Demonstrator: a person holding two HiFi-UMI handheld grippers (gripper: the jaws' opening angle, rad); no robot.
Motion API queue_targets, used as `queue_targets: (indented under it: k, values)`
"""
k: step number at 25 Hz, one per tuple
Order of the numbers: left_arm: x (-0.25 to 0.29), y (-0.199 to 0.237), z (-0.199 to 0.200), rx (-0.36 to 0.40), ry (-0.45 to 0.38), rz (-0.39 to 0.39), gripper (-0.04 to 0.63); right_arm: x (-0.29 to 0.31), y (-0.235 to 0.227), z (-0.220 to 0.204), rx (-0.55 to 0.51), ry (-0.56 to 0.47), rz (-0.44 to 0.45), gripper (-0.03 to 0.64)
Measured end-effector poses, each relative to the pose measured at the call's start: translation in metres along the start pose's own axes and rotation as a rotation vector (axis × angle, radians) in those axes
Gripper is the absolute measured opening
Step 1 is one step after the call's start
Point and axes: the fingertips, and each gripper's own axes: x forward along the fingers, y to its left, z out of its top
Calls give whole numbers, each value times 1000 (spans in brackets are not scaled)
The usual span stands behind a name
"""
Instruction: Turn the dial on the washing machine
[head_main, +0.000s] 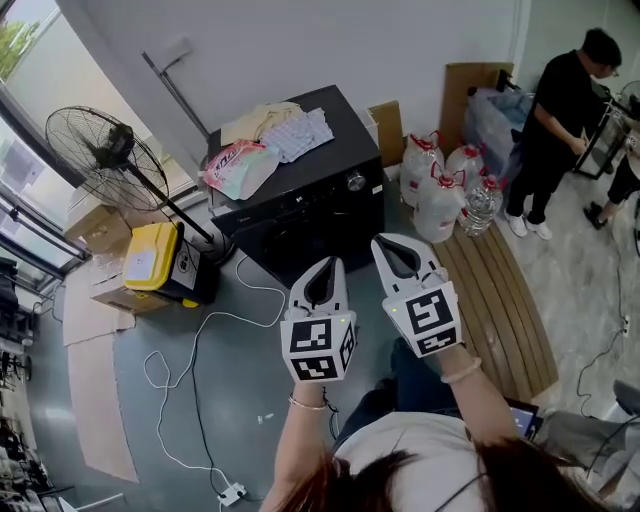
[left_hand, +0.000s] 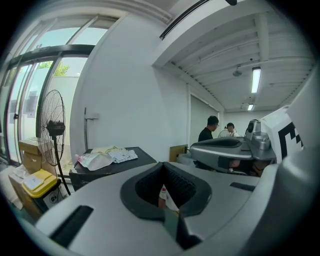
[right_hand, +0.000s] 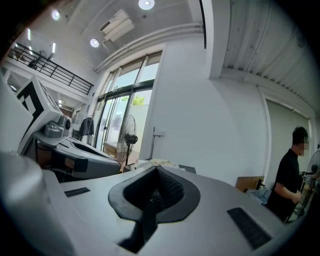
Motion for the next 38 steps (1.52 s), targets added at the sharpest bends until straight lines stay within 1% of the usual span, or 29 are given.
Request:
queue_targets:
  k: [6, 13, 21, 28, 32, 38]
  values:
    - [32, 15, 0, -15, 13, 7, 14, 29, -13, -4, -34, 13, 17, 28]
    - [85, 30, -6, -17, 38, 26, 15, 73, -42, -20, -36, 28, 40, 28]
    - [145, 59, -18, -40, 59, 95, 14, 128, -79, -42, -57, 54, 99, 28]
    - [176, 82, -35, 16, 89, 139, 14, 158, -96, -75, -60, 87, 110, 28]
    - [187, 94, -47, 18, 91, 136, 14, 171, -99, -93, -62, 108, 87, 29]
    - [204, 109, -79, 27, 113, 109, 14, 191, -97, -115, -125, 137, 97, 29]
